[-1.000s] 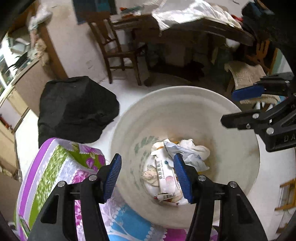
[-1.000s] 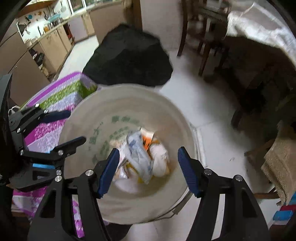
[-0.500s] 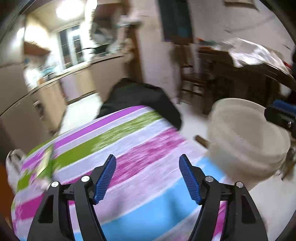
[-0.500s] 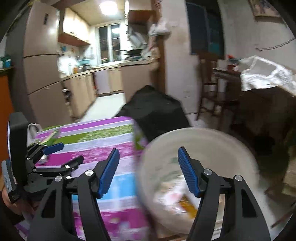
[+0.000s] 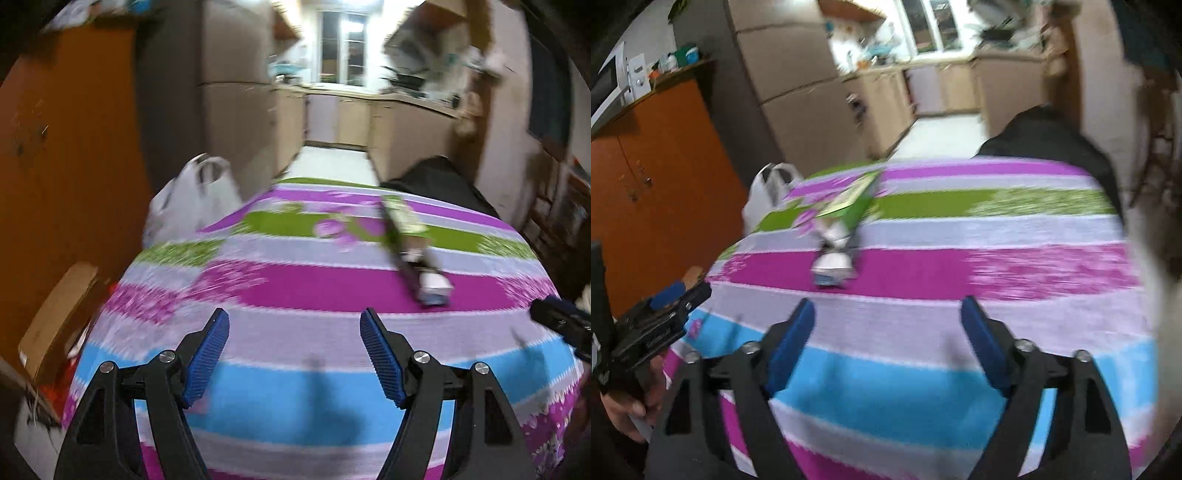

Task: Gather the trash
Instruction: 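Move both tools back over the table toward the last two packs, then grasp the black tissue pack with the right gripper while the left gripper grasps the green box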

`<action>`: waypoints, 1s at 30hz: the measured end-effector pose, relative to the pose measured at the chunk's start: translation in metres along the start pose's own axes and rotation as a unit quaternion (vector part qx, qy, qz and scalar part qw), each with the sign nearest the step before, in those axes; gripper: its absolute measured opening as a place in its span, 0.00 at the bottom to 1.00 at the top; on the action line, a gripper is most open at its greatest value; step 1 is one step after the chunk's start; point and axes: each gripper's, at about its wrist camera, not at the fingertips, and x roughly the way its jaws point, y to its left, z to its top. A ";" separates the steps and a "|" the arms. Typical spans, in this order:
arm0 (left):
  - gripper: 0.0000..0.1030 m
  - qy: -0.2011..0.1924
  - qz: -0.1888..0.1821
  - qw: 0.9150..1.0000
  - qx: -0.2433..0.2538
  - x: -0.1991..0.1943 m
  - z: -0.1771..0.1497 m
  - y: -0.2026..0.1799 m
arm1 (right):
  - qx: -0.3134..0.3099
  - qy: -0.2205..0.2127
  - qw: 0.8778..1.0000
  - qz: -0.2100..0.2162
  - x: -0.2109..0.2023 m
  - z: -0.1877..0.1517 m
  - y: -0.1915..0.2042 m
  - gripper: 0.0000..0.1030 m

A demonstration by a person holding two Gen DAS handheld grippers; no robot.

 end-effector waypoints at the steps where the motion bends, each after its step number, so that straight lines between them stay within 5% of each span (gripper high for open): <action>1: 0.72 -0.001 0.004 1.000 -0.003 -0.001 0.003 0.007 | 0.000 0.012 1.000 0.007 0.010 0.003 0.006 0.81; 4: 0.73 -0.016 0.018 1.000 0.003 -0.007 0.006 0.020 | -0.009 0.065 0.997 0.028 0.057 0.019 0.030 0.81; 10: 0.77 -0.029 0.011 0.999 0.007 -0.007 0.016 0.022 | -0.043 0.084 0.995 -0.005 0.101 0.039 0.053 0.80; 14: 0.77 -0.025 0.003 1.000 0.014 0.001 0.026 0.011 | -0.075 0.082 0.993 -0.042 0.109 0.035 0.060 0.55; 15: 0.77 -0.025 -0.001 1.000 0.016 0.003 0.027 0.008 | -0.082 0.079 0.992 -0.047 0.109 0.034 0.061 0.42; 16: 0.78 -0.025 -0.004 0.999 0.020 0.004 0.029 0.004 | -0.084 0.079 0.992 -0.049 0.108 0.033 0.061 0.41; 30: 0.84 0.007 -0.085 0.990 0.109 0.067 0.074 -0.120 | 0.030 0.051 0.998 -0.027 -0.017 -0.058 -0.013 0.38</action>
